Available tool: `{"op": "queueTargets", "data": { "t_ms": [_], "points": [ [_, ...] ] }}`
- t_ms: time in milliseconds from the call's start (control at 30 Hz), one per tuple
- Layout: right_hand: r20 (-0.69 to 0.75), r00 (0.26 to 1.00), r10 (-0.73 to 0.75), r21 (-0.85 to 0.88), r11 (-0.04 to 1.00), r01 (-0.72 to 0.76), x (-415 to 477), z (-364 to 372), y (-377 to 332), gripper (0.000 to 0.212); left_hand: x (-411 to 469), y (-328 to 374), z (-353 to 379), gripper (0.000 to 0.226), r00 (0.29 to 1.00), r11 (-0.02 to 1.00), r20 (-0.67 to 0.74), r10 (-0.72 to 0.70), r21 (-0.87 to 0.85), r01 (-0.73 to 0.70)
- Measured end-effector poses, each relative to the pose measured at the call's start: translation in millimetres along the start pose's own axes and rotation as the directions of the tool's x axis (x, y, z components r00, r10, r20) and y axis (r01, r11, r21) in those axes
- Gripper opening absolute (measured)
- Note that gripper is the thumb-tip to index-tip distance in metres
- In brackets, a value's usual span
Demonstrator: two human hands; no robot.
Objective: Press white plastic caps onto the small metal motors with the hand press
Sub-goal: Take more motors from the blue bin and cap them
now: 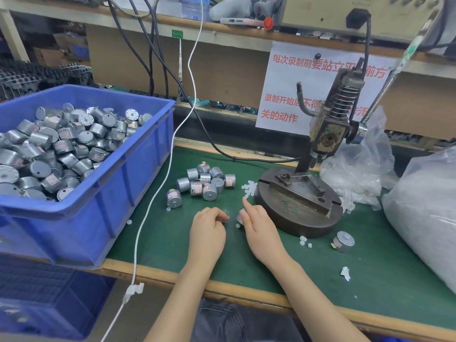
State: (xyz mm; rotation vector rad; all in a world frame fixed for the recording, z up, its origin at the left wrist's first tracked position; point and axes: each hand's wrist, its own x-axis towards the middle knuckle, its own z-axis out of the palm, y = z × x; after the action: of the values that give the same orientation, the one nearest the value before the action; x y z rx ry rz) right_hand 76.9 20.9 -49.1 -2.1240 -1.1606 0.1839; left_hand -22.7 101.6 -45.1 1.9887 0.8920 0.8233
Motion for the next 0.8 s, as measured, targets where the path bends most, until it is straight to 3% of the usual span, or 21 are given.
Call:
{"op": "queueTargets", "data": {
  "t_ms": [233, 500, 800],
  "points": [
    [0.014, 0.999, -0.035, -0.043, 0.998, 0.035, -0.5, -0.3, -2.7, 0.046, 1.3, 0.0, 0.8, 0.032, 1.0, 1.0, -0.016, -0.01, 0.002, 0.01],
    [0.017, 0.993, -0.113, -0.31, 0.944, 0.113, -2.1, 2.5, -9.0, 0.052, 1.4, 1.9, 1.6, 0.032, 0.999, 1.0, -0.025, -0.03, -0.01, 0.029],
    [0.049, 0.986, -0.162, -0.412, 0.896, 0.168, -1.9, 6.9, -9.9, 0.055, 1.9, 2.2, 2.6, 0.03, 0.999, 1.0, -0.032, -0.017, 0.011, 0.017]
  ]
}}
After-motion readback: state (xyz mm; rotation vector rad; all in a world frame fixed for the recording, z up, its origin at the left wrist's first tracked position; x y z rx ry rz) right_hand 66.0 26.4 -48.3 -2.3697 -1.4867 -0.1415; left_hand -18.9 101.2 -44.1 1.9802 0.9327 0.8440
